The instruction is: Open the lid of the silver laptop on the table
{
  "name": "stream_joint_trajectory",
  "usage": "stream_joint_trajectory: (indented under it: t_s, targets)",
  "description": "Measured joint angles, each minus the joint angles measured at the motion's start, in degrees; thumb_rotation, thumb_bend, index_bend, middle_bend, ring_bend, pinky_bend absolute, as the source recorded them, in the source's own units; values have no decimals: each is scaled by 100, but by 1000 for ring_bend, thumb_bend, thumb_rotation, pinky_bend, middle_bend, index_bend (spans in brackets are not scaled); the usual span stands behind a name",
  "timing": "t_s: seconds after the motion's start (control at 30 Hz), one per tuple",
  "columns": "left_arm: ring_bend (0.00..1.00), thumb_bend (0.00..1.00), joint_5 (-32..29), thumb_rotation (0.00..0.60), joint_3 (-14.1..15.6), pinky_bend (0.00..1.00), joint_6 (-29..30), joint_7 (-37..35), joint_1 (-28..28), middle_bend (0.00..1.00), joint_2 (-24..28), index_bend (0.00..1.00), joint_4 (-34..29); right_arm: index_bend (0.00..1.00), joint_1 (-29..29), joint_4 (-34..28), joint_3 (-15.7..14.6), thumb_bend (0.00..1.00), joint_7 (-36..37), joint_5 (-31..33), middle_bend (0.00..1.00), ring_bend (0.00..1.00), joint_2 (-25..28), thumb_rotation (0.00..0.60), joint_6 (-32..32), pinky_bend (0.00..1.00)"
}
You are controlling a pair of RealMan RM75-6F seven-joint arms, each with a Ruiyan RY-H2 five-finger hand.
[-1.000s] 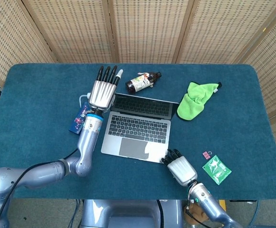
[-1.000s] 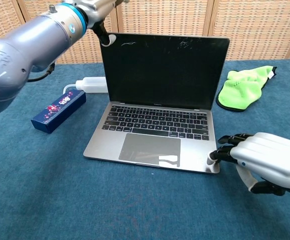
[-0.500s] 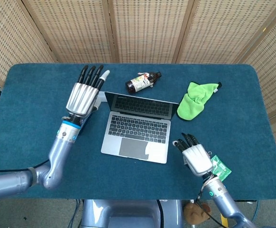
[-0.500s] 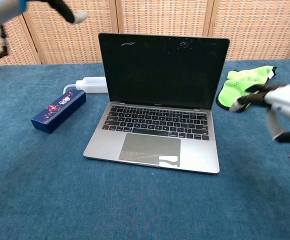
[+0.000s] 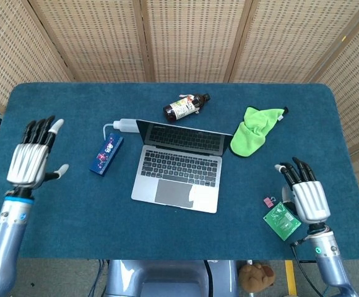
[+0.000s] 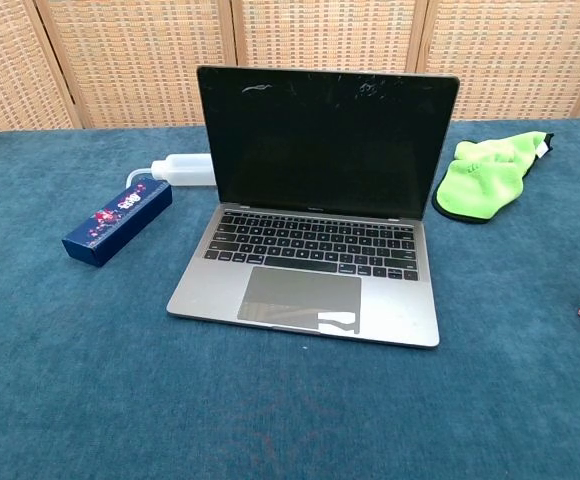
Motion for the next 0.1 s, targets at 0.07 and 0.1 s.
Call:
stream_joint_trajectory:
  t_s: [0.07, 0.1]
  targets:
    - [0, 131, 92, 600, 240, 0, 172, -134, 330, 0, 135, 0, -235, 89, -149, -149, -46, 189, 70, -62, 47, 0, 64, 600, 159, 96]
    - [0, 131, 144, 600, 344, 0, 260, -168, 467, 0, 173, 0, -319, 79, -191, -249, -75, 145, 65, -92, 33, 0, 98, 600, 197, 79]
